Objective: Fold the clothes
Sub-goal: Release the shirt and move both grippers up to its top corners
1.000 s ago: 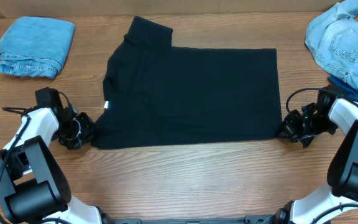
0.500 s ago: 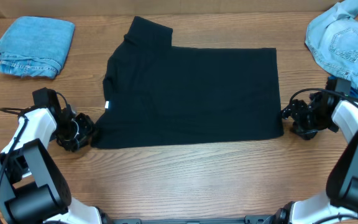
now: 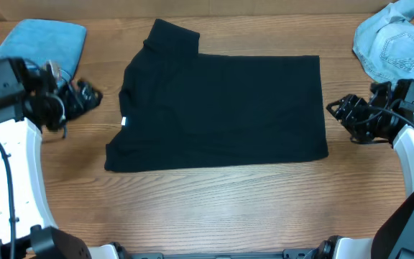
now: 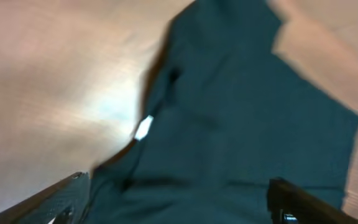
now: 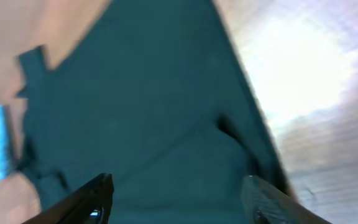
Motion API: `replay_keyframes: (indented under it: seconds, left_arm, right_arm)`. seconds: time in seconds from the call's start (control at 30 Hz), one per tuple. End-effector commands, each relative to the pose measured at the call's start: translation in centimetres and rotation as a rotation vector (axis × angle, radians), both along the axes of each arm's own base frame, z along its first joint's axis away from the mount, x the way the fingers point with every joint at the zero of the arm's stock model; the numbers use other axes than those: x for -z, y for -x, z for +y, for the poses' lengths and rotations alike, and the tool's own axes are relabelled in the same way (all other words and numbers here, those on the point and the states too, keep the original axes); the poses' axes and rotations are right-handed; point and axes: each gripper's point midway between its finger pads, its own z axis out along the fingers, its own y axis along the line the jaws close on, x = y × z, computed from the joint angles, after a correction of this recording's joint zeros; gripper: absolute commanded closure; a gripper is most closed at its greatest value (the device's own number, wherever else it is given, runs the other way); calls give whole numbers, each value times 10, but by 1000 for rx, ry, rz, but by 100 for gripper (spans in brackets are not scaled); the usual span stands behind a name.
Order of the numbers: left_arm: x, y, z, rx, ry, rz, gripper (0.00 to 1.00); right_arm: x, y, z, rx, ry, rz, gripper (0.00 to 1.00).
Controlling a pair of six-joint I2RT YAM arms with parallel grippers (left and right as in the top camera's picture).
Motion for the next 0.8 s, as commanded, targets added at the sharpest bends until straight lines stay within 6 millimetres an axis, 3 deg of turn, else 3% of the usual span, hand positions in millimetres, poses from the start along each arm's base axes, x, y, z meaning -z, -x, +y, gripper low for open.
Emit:
replay_keyframes:
  seconds: [0.0,0.17,0.37,0.5,0.77]
  left_arm:
    - [-44,-30,-46,187,-52,-184,0]
    - [-48,-69,-69,224,-64,-273,0]
    - [-14,-111,-81,252,55,-265,0]
    - [12,-140,-83,217,133,-260,0]
    - [45,-176,-83,147,240,-274,0]
  right_arm:
    - [-48,-25,16,-113,-4,-184,26]
    - [-72,-50,16,-137,37,-291,20]
    - [-78,-78,10,-134,61,-376,19]
    - [-65,-102,2,-93,35,-393,19]
    - [-10,-153,-12,-33,-46,-363,19]
